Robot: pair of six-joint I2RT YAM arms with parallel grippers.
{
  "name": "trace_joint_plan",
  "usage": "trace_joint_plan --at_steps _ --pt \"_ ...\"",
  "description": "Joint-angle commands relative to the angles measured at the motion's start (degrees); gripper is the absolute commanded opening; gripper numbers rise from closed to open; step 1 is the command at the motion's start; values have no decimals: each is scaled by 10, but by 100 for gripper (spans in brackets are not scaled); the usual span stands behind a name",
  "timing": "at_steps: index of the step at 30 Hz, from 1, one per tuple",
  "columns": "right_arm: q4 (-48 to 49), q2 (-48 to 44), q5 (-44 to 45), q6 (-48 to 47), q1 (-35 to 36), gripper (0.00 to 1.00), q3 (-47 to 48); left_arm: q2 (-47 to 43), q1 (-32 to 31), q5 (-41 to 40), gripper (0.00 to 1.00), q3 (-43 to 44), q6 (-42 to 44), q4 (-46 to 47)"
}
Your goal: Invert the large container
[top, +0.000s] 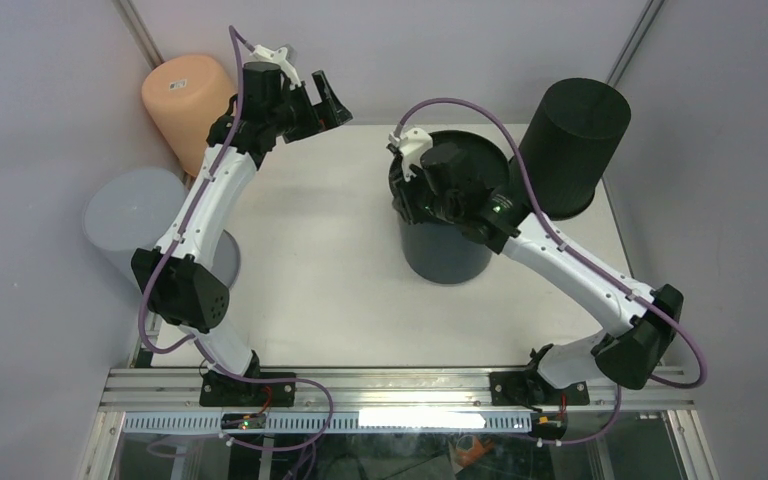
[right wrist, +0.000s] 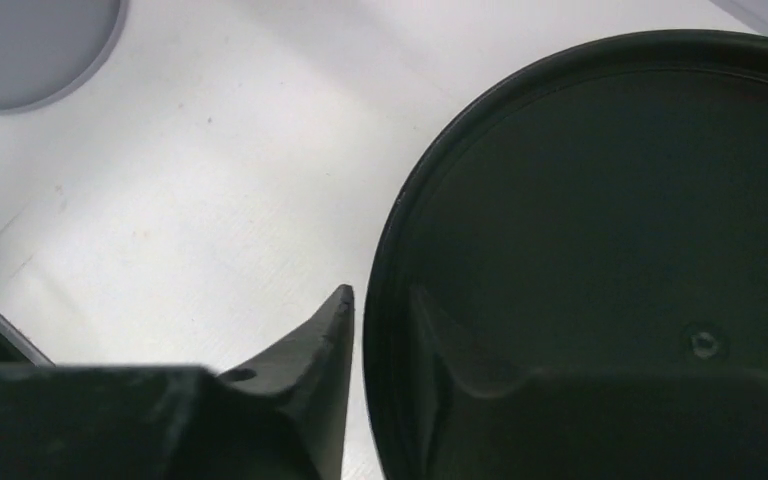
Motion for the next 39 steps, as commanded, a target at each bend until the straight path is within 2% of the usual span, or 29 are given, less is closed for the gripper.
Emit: trace_joint_plan --at_steps 1,3,5,8,12,15,20,23,26,31,33,35,39 --pt "120 22 -18 -19 2 47 10 -30 2 -4 99 17 6 14" --pt "89 35 -17 -19 2 55 50 -29 2 3 99 16 5 14" --pt "72 27 0 -14 0 69 70 -31 2 2 99 14 6 13" --pt "78 -33 7 19 -32 78 50 -35 2 -4 99 10 12 13" --pt "71 -145 -52 88 -152 80 -28 -36 1 -2 99 2 23 13" --pt "11 -198 -65 108 -215 80 -70 -35 1 6 99 -6 31 13" --pt "-111 -280 -92 130 -243 79 -126 -35 -1 11 99 -23 43 13" --pt "-121 -330 -142 164 -243 79 -184 -34 -6 11 99 -33 45 14" --pt "-66 -373 -210 209 -243 79 -268 -30 -13 11 99 -36 45 17" --pt "130 -370 -312 281 -234 78 -406 -26 -25 5 99 -32 39 24" --pt "218 -329 -300 299 -210 78 -427 -27 -27 1 99 -32 39 23" --pt "294 -283 -245 317 -180 79 -430 -32 -27 -5 99 -36 38 24" --pt "451 -172 -139 356 -174 80 -407 -49 -26 -26 99 -42 44 20"
